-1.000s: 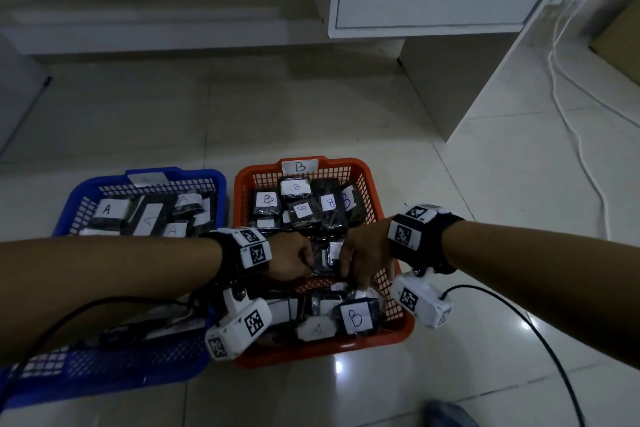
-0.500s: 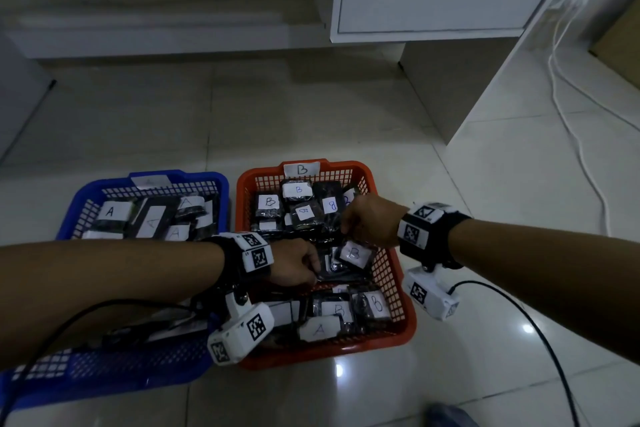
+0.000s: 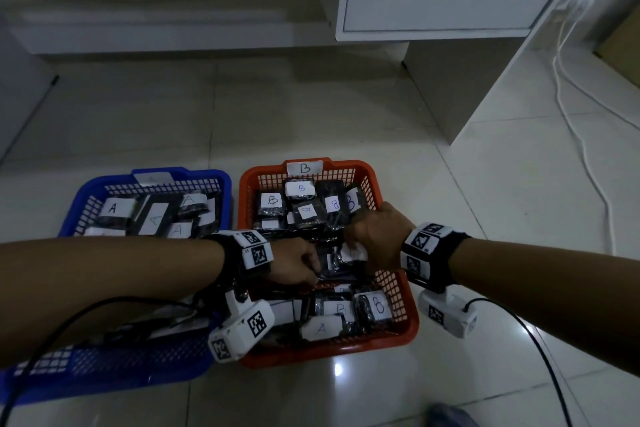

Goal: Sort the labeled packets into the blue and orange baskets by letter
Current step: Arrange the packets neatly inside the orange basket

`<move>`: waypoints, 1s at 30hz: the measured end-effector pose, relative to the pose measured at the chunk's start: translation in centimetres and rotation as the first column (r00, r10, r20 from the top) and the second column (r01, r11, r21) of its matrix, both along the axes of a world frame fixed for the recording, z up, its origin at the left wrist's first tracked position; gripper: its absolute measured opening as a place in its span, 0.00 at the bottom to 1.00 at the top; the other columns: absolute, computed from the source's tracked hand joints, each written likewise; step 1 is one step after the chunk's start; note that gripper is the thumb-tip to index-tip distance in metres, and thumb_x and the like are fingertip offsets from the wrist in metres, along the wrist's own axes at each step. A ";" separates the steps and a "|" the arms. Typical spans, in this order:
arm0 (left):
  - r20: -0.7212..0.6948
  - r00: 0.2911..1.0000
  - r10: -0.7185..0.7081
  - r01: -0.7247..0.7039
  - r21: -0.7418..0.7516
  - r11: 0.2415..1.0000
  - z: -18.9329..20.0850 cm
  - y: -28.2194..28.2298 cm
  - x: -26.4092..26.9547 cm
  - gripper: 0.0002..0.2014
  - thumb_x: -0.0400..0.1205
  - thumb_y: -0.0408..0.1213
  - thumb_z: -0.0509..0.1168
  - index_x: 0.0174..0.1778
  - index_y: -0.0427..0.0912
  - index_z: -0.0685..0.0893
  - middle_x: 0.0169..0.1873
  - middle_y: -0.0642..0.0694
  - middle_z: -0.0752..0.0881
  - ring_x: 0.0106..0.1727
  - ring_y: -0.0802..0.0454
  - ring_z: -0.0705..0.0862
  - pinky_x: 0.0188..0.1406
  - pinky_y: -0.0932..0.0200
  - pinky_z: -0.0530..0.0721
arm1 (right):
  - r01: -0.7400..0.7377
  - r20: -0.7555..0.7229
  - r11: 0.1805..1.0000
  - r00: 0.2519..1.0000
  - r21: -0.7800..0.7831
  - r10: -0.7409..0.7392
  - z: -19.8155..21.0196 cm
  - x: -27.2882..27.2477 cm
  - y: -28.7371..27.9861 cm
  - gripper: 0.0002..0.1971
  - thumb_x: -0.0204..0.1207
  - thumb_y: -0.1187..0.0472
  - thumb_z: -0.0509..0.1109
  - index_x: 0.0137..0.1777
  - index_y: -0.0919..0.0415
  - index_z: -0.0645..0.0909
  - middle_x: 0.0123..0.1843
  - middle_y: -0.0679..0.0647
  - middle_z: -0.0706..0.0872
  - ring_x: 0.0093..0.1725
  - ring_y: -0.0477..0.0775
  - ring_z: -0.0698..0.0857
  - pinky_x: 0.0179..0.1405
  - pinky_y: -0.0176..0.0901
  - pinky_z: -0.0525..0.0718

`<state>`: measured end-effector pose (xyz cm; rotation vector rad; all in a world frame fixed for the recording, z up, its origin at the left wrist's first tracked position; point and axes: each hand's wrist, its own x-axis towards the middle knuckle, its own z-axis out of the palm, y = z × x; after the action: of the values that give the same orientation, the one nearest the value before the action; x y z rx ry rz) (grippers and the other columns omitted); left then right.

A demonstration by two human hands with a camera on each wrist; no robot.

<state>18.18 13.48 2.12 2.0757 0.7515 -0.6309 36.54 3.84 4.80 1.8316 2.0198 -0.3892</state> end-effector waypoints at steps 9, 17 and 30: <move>-0.034 0.999 -0.011 0.010 -0.028 1.000 0.2 0.6 -0.3 0.15 0.85 0.35 0.63 0.67 0.49 0.85 0.62 0.51 0.84 0.52 0.58 0.82 0.45 0.69 0.77 | 0.022 -0.046 0.998 0.999 0.059 -0.019 -0.2 0.6 -0.1 0.16 0.76 0.57 0.76 0.64 0.51 0.85 0.67 0.50 0.83 0.67 0.55 0.81 0.73 0.50 0.70; 0.018 0.998 -0.056 0.055 0.045 0.997 0.7 0.2 -0.7 0.10 0.83 0.37 0.68 0.59 0.47 0.86 0.53 0.54 0.87 0.52 0.57 0.84 0.52 0.67 0.80 | 0.062 -0.242 0.983 0.965 -0.171 -0.103 1.5 -0.3 0.2 0.13 0.77 0.59 0.76 0.61 0.55 0.86 0.58 0.51 0.89 0.56 0.53 0.88 0.59 0.48 0.88; -0.102 0.962 -0.253 0.228 -0.205 0.952 2.5 -1.2 -1.9 0.14 0.76 0.40 0.77 0.57 0.45 0.87 0.47 0.55 0.92 0.56 0.54 0.88 0.64 0.53 0.85 | 0.012 -0.289 0.849 0.938 -0.528 -0.193 1.1 -1.4 -0.9 0.17 0.66 0.57 0.85 0.52 0.56 0.85 0.47 0.45 0.88 0.43 0.43 0.85 0.38 0.37 0.83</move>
<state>16.29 12.24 4.64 1.9766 0.4871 -0.9416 35.11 2.97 5.86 1.6003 1.7637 -1.2245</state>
